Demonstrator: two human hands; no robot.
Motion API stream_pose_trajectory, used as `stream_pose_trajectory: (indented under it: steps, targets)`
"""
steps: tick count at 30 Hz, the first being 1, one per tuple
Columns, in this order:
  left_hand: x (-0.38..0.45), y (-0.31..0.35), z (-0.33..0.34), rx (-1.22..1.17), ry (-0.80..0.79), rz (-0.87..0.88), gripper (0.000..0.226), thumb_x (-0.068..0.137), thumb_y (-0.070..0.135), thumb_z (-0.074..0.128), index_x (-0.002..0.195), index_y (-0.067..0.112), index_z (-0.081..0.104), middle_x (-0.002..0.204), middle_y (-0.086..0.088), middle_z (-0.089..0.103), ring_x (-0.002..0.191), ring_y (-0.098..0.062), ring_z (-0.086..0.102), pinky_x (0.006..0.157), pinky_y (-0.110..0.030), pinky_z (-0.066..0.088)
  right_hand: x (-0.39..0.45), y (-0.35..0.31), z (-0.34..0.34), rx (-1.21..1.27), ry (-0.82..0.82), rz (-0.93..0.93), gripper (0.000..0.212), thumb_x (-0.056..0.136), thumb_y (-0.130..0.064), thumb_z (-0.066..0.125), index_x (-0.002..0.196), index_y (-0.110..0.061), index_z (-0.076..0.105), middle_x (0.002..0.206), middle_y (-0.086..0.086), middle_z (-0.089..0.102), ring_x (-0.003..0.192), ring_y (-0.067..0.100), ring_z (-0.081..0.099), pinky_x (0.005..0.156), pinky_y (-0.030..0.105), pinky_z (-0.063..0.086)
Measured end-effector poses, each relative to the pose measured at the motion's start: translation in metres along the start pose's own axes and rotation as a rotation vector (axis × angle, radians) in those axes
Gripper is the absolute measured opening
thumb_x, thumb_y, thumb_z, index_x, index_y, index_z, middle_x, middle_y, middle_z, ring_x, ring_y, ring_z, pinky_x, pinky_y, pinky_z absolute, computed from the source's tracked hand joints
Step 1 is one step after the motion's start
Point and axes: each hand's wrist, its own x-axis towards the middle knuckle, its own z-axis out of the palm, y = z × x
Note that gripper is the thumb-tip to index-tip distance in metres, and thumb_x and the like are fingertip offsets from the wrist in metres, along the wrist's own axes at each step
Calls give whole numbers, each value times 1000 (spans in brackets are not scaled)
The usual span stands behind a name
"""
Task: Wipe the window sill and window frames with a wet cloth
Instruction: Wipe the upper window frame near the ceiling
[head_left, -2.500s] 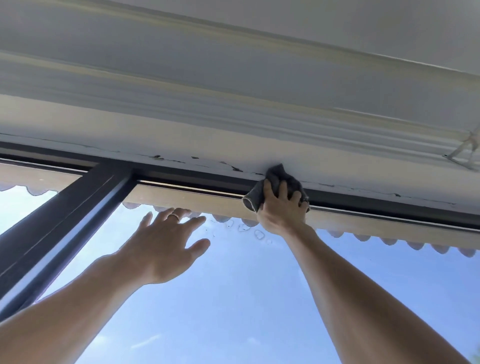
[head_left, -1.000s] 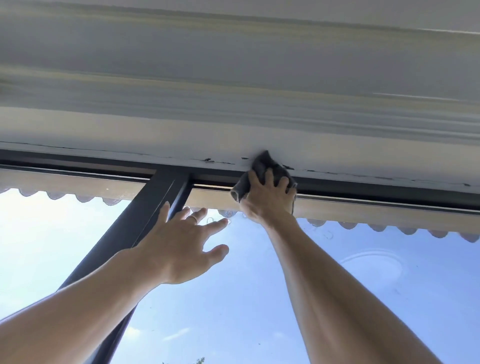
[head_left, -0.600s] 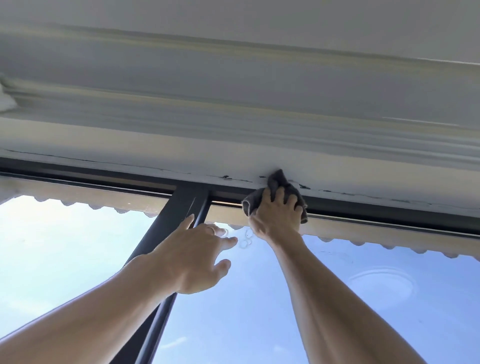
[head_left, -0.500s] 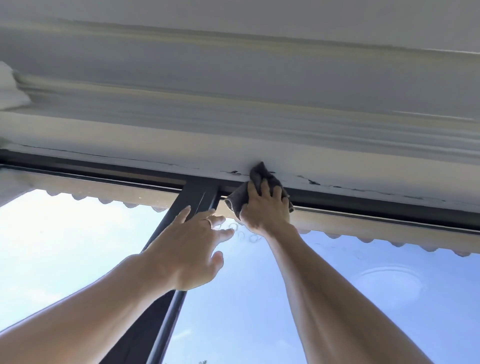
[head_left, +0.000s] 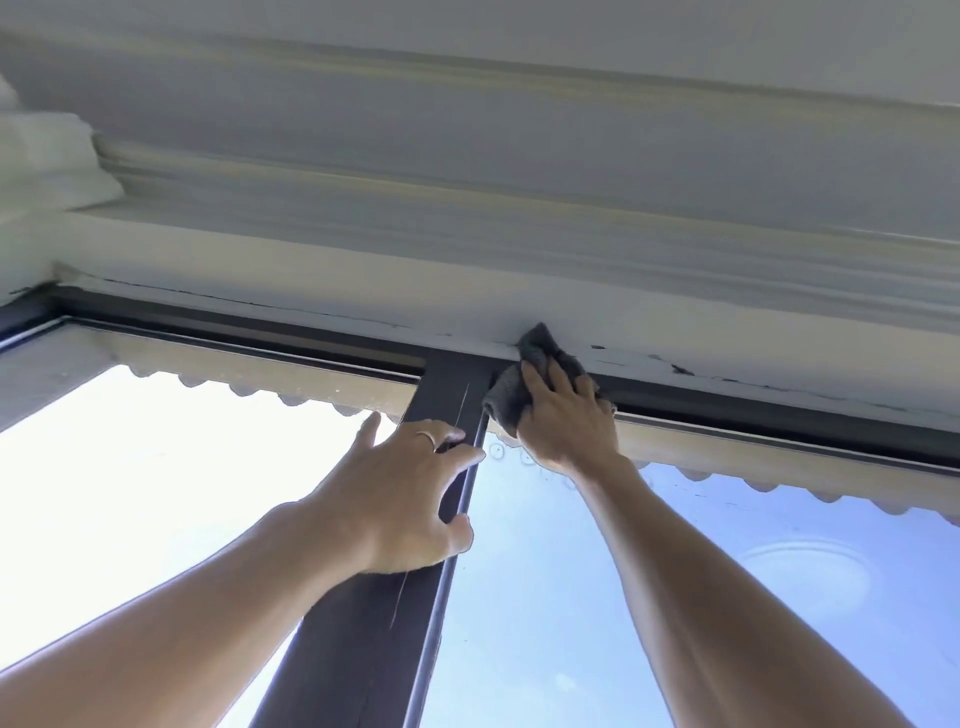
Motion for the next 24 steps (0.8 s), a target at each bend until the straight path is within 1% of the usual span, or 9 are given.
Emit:
stream_pose_trajectory:
  steps: [3,5,10,13,16,18,19,21,24]
  targets:
    - [-2,0,3,-15,1,2,66,93,47,46,152,38,20,161,13,13,148,-4,-2,121,-47,-7,-4,35,-2,-22,118,283,63,97,-29,38,155,-20,14,159,8,18,142,33,20,112,47,26]
    - [-4,-4,3,25,21,22,65,94,48,44,153,37,19,162,10,12,149,-8,-4,120,-48,-6,-1,21,2,81,171,395,53,101,-34,29,152,-21,22,159,8,19,140,37,21,113,49,22]
    - [-7,-3,8,1,59,-22,65,95,51,42,153,37,17,162,8,13,150,-12,-5,119,-51,-4,25,-61,12,272,21,200,50,104,-38,22,152,-27,24,163,1,12,142,39,13,116,50,11]
    - [-20,-10,8,11,55,-16,66,96,63,28,154,38,12,163,9,10,149,-10,-7,120,-49,-3,33,-54,15,275,-47,122,52,104,-38,21,155,-27,17,164,0,9,146,36,9,118,47,10]
    - [-47,-31,10,5,59,-48,81,81,76,-1,154,41,2,163,14,3,148,-6,-11,122,-44,-4,10,-46,29,208,-40,-166,67,94,-48,10,154,-22,23,162,3,18,147,30,14,118,46,12]
    - [-60,-43,12,-43,40,-111,81,82,78,3,153,41,-1,162,16,2,148,-4,-10,122,-40,-2,3,-43,36,167,-26,-258,79,85,-55,0,152,-22,27,161,1,22,147,28,17,118,45,16]
    - [-65,-46,12,-75,22,-141,76,87,76,12,154,40,-2,162,16,2,148,-4,-8,122,-38,-2,5,-46,36,162,-31,-257,78,87,-56,0,152,-24,28,161,0,21,147,28,17,118,44,16]
    - [-66,-44,12,-130,0,-164,71,93,69,23,154,39,-1,162,16,5,148,-3,-2,123,-37,0,21,-51,28,208,-48,-157,58,99,-47,17,153,-27,25,162,0,18,148,30,14,119,43,13]
    - [-65,-44,12,-158,-24,-173,70,95,67,25,154,40,-1,161,12,15,148,-6,8,122,-39,5,32,-65,18,264,-73,-92,50,102,-36,29,152,-28,30,160,1,21,145,34,15,117,44,15]
